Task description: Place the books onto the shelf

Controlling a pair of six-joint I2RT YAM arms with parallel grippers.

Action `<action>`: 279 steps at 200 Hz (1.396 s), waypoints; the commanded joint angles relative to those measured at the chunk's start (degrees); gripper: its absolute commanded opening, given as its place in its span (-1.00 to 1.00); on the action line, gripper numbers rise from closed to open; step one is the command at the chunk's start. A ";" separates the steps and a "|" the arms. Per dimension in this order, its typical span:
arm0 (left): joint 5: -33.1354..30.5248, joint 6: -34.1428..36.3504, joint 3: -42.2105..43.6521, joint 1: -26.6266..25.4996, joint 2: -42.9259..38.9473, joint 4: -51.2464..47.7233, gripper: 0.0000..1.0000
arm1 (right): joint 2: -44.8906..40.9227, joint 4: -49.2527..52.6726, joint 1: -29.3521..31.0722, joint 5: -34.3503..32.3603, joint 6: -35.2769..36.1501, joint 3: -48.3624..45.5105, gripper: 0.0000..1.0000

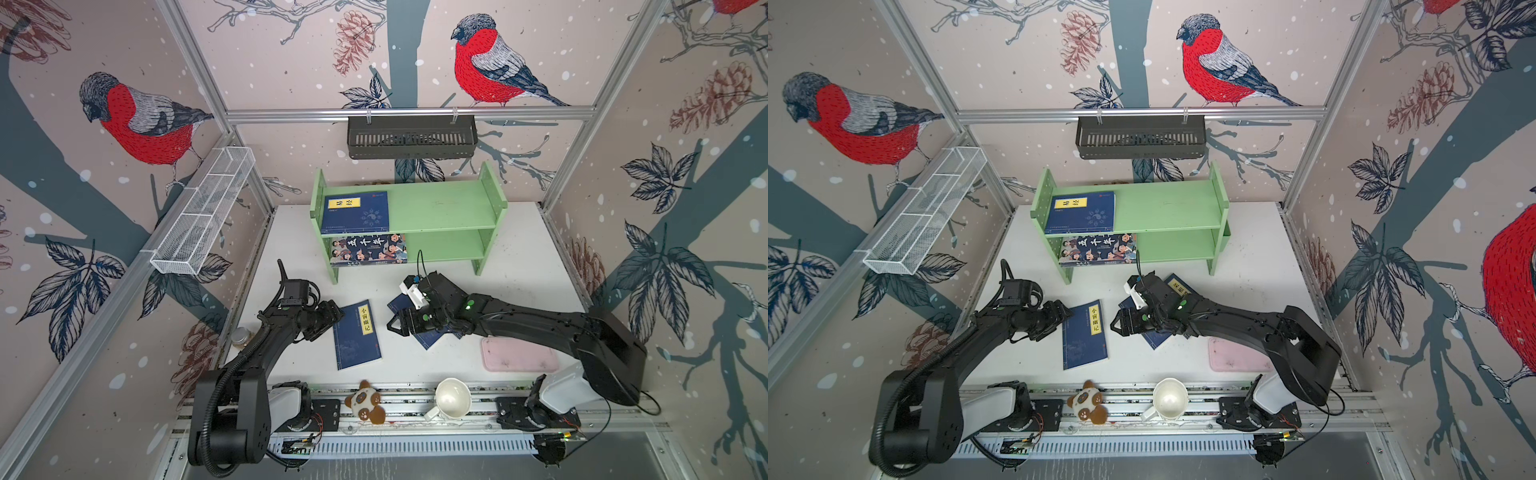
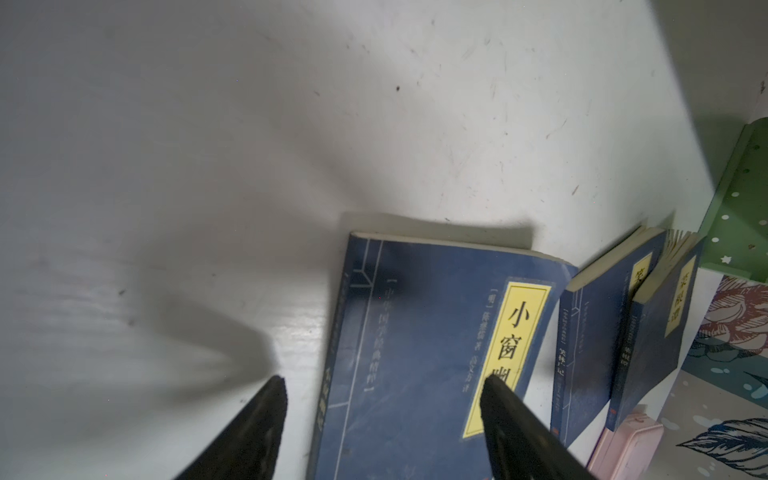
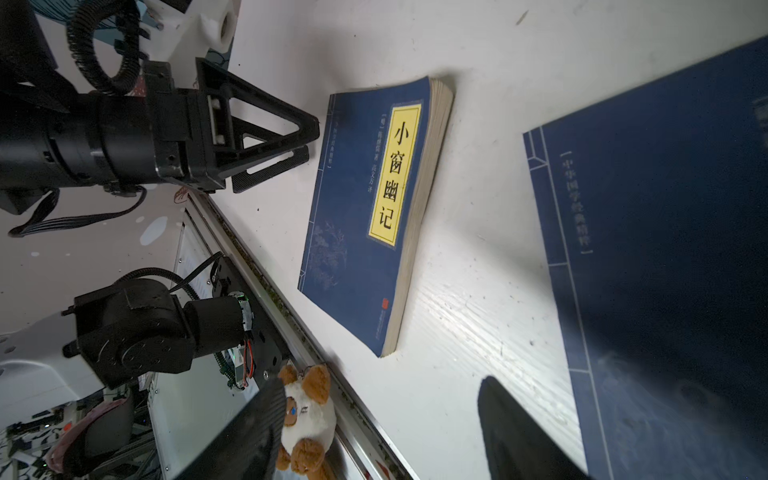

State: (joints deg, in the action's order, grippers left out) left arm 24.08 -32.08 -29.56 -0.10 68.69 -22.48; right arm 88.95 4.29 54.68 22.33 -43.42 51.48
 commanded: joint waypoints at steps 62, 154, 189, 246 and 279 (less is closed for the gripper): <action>3.91 0.29 2.07 -5.35 3.37 5.89 0.46 | 11.32 -10.09 -0.18 3.90 -4.29 -0.97 0.44; 7.71 -1.79 4.07 -6.13 1.72 8.24 0.28 | 18.68 -14.17 -0.48 3.69 -7.37 0.94 0.33; 10.53 -1.81 4.68 -6.62 2.10 9.97 0.19 | 19.77 -16.28 -0.88 3.78 -8.72 1.11 0.11; 12.71 -2.10 5.30 -6.93 2.17 12.21 0.19 | 18.25 -22.16 -1.33 6.05 -10.24 -0.54 -0.37; 13.67 -2.50 5.65 -6.93 1.11 13.19 0.20 | 17.53 -25.91 -1.28 8.66 -10.46 -1.19 -0.59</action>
State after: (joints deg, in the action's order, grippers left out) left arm 34.48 -34.09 -24.27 -6.79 70.43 -11.22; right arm 107.20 -15.73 53.23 27.35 -52.95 50.59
